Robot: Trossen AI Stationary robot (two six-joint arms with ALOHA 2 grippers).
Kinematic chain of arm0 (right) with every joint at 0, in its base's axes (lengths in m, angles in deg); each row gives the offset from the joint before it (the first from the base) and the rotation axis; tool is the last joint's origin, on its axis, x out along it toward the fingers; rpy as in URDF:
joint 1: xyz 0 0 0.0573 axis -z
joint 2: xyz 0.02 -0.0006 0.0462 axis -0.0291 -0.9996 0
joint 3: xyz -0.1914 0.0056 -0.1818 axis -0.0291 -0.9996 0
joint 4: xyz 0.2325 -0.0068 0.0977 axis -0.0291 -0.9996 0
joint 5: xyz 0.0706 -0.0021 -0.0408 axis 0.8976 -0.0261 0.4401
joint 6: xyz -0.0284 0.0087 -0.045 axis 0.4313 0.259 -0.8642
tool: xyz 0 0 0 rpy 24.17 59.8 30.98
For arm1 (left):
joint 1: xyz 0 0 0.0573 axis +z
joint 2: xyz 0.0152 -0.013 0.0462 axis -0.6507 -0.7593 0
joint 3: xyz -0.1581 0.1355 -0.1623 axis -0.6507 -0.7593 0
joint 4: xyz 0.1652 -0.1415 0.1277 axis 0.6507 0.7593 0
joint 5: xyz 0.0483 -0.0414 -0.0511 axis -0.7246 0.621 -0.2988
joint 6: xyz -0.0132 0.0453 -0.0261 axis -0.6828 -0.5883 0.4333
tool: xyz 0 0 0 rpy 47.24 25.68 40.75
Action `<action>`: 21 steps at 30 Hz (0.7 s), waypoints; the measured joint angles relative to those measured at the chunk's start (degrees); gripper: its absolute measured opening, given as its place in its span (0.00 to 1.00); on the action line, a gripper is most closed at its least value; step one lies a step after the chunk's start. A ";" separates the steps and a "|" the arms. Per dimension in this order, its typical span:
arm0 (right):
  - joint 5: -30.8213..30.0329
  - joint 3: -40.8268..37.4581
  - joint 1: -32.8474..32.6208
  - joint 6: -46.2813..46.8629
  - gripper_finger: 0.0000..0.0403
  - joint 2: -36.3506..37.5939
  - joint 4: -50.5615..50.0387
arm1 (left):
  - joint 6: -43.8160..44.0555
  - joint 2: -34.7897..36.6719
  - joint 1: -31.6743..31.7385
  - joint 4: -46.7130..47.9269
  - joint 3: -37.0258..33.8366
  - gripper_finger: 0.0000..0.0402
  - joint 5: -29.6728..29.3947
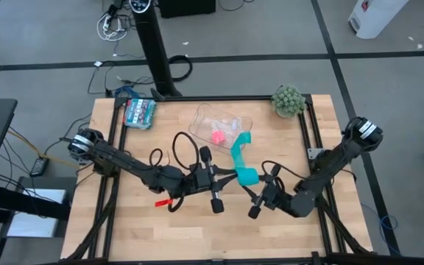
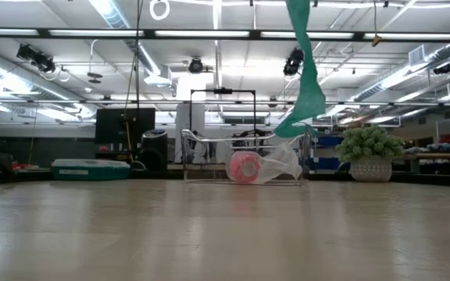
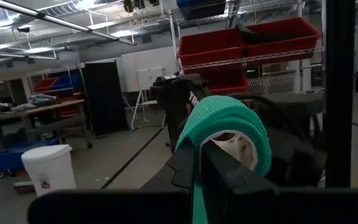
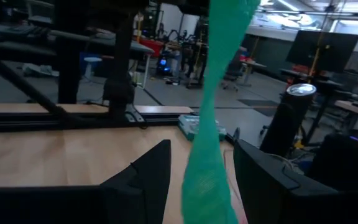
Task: Roll bandage
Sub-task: Roll the blue bandage
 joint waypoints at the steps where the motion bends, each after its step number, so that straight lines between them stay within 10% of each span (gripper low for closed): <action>1: -0.04 0.00 0.26 -0.62 0.41 -0.16 0.61 | 0.00 0.00 -0.07 0.00 0.00 0.06 0.02; 12: 5.64 0.07 6.60 -2.51 0.37 -0.78 4.98 | 0.04 0.00 -0.36 -1.04 0.00 0.06 0.85; 21: 11.62 0.07 7.91 -11.15 0.02 -0.43 9.17 | 0.24 0.00 -0.45 -1.39 0.00 0.06 1.55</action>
